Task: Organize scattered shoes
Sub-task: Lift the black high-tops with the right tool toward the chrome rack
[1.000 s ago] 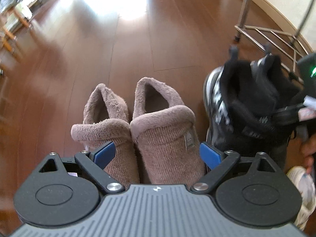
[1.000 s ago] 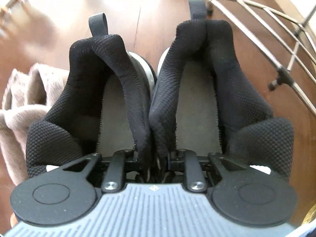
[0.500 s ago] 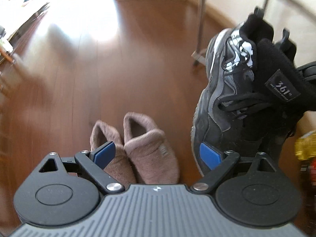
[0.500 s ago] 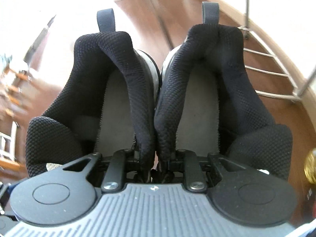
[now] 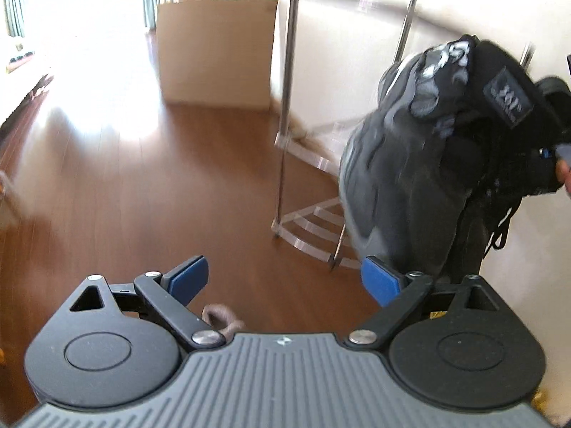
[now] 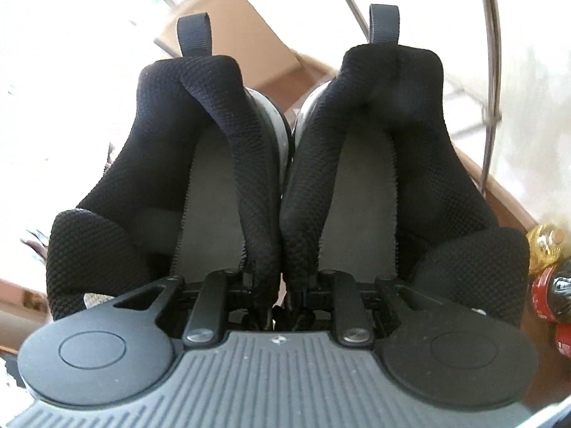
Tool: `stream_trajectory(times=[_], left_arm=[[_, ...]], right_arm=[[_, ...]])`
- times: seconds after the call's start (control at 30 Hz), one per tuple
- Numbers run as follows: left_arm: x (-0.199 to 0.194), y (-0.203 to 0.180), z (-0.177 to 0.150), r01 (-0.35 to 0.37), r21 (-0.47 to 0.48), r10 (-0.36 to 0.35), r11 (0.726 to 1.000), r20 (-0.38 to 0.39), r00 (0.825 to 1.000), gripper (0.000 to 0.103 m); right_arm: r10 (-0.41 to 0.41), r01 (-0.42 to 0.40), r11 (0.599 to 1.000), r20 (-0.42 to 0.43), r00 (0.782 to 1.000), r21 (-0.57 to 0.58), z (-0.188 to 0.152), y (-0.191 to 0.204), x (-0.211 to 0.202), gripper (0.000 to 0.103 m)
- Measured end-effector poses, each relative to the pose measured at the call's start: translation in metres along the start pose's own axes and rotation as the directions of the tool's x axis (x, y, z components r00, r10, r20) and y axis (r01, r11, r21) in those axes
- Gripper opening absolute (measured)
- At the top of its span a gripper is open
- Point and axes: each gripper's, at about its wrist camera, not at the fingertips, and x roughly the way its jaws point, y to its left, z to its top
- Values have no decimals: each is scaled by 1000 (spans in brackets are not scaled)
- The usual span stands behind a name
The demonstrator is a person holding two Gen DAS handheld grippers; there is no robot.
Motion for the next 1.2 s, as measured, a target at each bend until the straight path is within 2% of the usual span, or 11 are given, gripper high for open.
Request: stream_trajectory(times=[0.2, 0.33, 0.53, 0.73, 0.83, 0.87, 0.9, 1.0, 1.07, 1.13, 1.2], left_arm=[[-30, -30, 83, 4, 113, -19, 994, 133, 991, 95], [-28, -48, 121, 16, 67, -28, 998, 182, 983, 95], [-4, -63, 127, -31, -49, 37, 998, 127, 991, 95], [17, -67, 100, -146, -37, 147, 989, 23, 989, 95], [23, -66, 98, -168, -44, 168, 985, -7, 986, 95], [21, -66, 98, -169, -45, 169, 985, -8, 986, 95], [22, -66, 102, -170, -39, 170, 985, 1, 985, 95], [19, -74, 114, -165, -6, 165, 986, 37, 986, 95], [20, -80, 128, -146, 40, 142, 988, 81, 987, 95], [27, -83, 142, -108, 105, 96, 989, 117, 989, 95], [37, -86, 158, -58, 194, 29, 979, 150, 988, 95]], right_arm=[[-35, 41, 997, 96, 995, -60, 98, 74, -71, 18], [-122, 136, 983, 110, 986, -123, 180, 119, -83, 18], [-328, 332, 926, 51, 943, -182, 292, 147, -17, 18], [-503, 496, 849, 8, 864, -180, 337, 143, 68, 20], [-541, 526, 821, -5, 841, -222, 353, 154, 82, 51], [-552, 538, 804, 16, 834, -253, 355, 161, 80, 71], [-571, 565, 771, 72, 818, -294, 358, 172, 73, 80], [-578, 625, 698, 241, 780, -350, 359, 199, 42, 90], [-479, 591, 733, 362, 800, -335, 347, 207, 0, 85], [-280, 455, 818, 447, 850, -352, 312, 195, -52, 56], [-133, 317, 870, 441, 888, -376, 260, 160, -85, 16]])
